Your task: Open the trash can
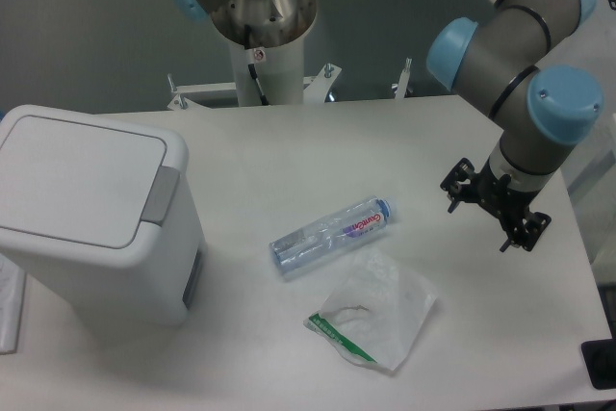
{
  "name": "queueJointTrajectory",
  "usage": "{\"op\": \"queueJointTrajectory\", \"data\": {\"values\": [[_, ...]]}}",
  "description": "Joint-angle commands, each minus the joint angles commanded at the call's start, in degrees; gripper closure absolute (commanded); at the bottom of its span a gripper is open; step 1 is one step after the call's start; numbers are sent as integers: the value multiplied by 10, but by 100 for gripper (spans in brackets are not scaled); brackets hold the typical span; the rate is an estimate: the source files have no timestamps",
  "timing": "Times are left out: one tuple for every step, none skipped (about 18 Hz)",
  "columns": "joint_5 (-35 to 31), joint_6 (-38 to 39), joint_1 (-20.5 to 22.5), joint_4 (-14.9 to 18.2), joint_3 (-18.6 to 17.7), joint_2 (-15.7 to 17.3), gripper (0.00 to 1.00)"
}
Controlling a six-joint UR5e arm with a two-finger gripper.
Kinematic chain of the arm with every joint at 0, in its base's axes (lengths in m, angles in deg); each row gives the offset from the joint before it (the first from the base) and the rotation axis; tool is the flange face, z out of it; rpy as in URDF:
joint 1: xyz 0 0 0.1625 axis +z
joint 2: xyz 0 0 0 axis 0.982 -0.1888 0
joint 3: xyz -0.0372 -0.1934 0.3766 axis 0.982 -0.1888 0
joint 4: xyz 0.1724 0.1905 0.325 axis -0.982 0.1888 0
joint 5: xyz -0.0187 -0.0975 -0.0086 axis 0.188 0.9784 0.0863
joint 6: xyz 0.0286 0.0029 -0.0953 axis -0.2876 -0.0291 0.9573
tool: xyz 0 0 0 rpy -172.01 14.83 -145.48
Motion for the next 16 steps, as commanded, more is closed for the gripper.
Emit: {"op": "queueJointTrajectory", "data": {"values": [[0, 0, 0, 0, -1, 0, 0], [-1, -1, 0, 0, -1, 2, 0], [0, -1, 0, 0, -1, 2, 0], [0, -2, 0, 0, -1, 2, 0], [0, -2, -1, 0, -1, 2, 0], [0, -2, -1, 1, -1, 1, 0], [-1, 0, -2, 1, -3, 3, 0], [-1, 1, -3, 0, -6, 6, 0], [0, 6, -2, -1, -8, 8, 0], [1, 21, 0, 0, -11, 11, 0], [5, 38, 3, -1, -16, 13, 0], [13, 51, 2, -1, -22, 17, 0], [18, 59, 0, -1, -24, 20, 0], [21, 68, -1, -2, -25, 22, 0], [22, 74, -2, -2, -25, 25, 0], [25, 75, -2, -4, -26, 25, 0]]}}
